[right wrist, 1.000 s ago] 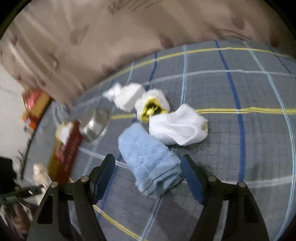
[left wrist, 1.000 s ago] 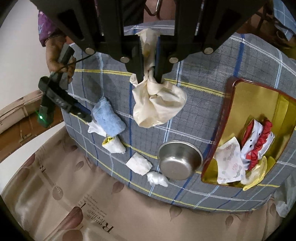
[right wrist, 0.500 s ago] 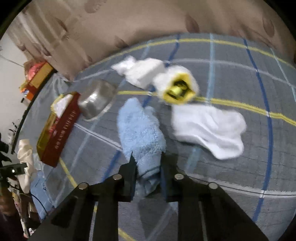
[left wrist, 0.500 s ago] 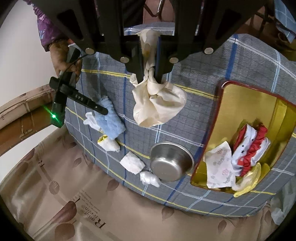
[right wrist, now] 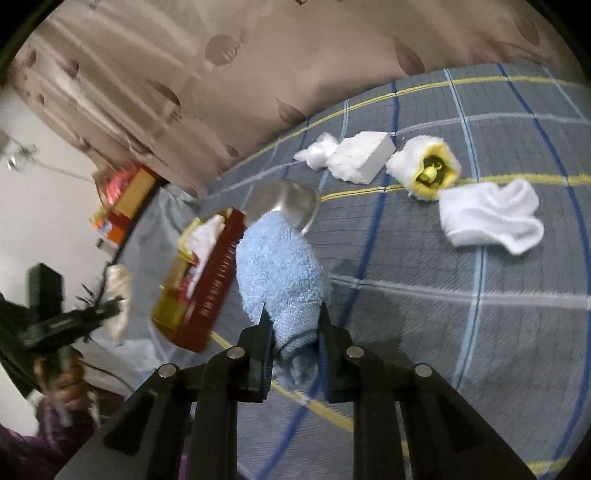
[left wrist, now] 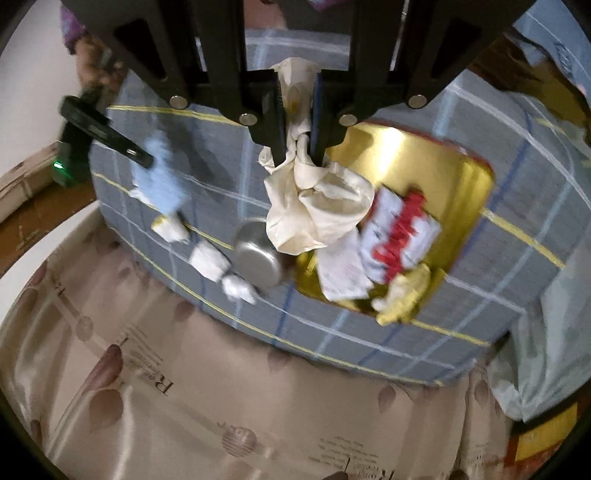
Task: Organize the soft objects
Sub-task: 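Drop the cream cloth into the gold tin with the left gripper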
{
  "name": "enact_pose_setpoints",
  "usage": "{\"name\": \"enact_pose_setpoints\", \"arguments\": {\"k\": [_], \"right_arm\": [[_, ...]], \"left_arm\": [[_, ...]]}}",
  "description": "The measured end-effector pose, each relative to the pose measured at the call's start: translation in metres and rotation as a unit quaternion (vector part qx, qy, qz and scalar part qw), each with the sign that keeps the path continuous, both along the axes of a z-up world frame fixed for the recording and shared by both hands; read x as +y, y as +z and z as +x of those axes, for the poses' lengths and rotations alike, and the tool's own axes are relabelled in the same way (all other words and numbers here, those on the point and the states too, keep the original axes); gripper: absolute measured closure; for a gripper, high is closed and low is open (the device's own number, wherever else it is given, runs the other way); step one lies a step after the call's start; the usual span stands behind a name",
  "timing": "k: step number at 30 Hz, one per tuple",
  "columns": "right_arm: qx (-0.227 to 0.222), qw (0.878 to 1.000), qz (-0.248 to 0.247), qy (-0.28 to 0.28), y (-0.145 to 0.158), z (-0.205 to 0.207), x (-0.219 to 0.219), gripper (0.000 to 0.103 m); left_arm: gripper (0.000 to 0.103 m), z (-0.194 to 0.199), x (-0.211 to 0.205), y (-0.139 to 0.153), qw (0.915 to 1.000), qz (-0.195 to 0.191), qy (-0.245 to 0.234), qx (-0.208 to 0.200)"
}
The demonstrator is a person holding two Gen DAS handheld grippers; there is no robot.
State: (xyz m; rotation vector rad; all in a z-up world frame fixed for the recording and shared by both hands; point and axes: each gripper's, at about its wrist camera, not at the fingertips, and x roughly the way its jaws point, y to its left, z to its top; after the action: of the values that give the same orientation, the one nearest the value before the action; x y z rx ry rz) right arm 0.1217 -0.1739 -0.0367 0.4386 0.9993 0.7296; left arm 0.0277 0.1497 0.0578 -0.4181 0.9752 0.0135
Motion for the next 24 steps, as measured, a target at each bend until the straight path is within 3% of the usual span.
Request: {"name": "enact_pose_setpoints", "arguments": {"k": [6,12,14,16,19,24], "right_arm": [[0.004,1.0,0.021,-0.002,0.007,-0.013,0.006,0.084],[-0.001,1.0,0.025,-0.008,0.017,-0.017,0.007,0.084],[-0.002,1.0,0.027,-0.005,0.021,-0.017,0.009,0.084],[-0.007,1.0,0.023,-0.002,0.024,-0.017,0.013,0.084],[-0.009,1.0,0.021,0.006,0.026,-0.018,0.02,0.084],[-0.009,1.0,0.027,0.012,0.026,-0.02,0.027,0.084]], "left_arm": [[0.082,0.038,0.022,-0.019,0.9988,0.044,-0.019,0.004],[0.078,0.08,0.03,-0.055,0.9977,0.036,-0.05,0.026],[0.06,0.086,0.027,-0.061,0.9965,0.06,-0.052,0.026],[0.052,0.091,0.023,-0.065,0.9942,0.085,-0.061,0.023],[0.051,0.096,0.016,-0.071,0.9906,0.11,-0.08,0.013],[0.051,0.092,0.023,-0.065,0.9947,0.07,-0.074,-0.001]]}}
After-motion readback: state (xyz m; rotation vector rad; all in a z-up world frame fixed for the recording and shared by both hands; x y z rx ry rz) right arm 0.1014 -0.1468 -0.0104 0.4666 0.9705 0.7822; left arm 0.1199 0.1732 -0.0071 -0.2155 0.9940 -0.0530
